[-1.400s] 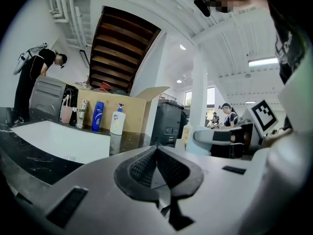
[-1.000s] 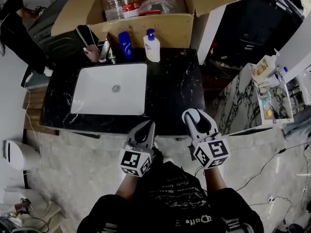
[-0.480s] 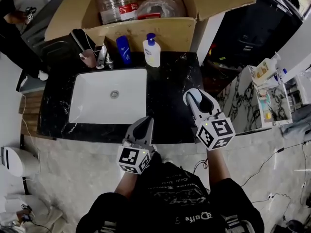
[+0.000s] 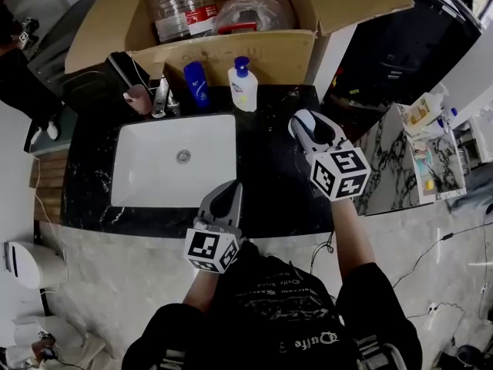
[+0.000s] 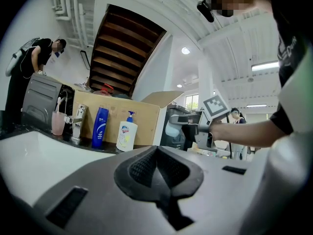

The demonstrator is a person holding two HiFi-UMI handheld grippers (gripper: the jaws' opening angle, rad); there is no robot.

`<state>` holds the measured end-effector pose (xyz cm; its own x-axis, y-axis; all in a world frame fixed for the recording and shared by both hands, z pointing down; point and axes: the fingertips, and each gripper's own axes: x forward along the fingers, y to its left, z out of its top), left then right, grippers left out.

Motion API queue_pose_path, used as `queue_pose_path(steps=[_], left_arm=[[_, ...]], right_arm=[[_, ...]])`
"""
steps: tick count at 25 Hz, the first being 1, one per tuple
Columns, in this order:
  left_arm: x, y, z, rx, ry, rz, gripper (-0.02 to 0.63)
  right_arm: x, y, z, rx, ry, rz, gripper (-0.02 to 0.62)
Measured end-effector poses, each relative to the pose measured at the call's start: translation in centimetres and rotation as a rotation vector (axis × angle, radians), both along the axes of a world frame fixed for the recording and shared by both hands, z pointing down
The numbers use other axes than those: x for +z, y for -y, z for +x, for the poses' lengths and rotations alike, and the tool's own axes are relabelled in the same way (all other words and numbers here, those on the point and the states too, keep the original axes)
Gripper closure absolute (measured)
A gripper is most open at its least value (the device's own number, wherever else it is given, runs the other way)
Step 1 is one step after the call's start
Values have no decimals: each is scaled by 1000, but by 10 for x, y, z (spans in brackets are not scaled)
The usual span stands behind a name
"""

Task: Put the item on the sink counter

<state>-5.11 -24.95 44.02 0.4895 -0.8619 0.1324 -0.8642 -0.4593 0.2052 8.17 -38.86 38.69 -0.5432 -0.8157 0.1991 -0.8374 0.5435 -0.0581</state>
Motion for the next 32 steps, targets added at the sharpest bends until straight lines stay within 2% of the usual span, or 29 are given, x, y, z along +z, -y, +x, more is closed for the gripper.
queue_pose_path(steps=[4, 14, 18, 32], left_arm=[[5, 9, -5, -1, 7, -10, 600], [13, 27, -15, 5, 37, -27, 600], [15, 36, -21, 1, 48, -39, 600], [25, 60, -43, -5, 61, -77, 599]], right_arm=[[5, 28, -7, -10, -12, -21, 466], [50, 85, -16, -38, -44, -144, 466], [66, 107, -24, -49, -83, -176, 466], [130, 164, -31, -46, -70, -365, 466]])
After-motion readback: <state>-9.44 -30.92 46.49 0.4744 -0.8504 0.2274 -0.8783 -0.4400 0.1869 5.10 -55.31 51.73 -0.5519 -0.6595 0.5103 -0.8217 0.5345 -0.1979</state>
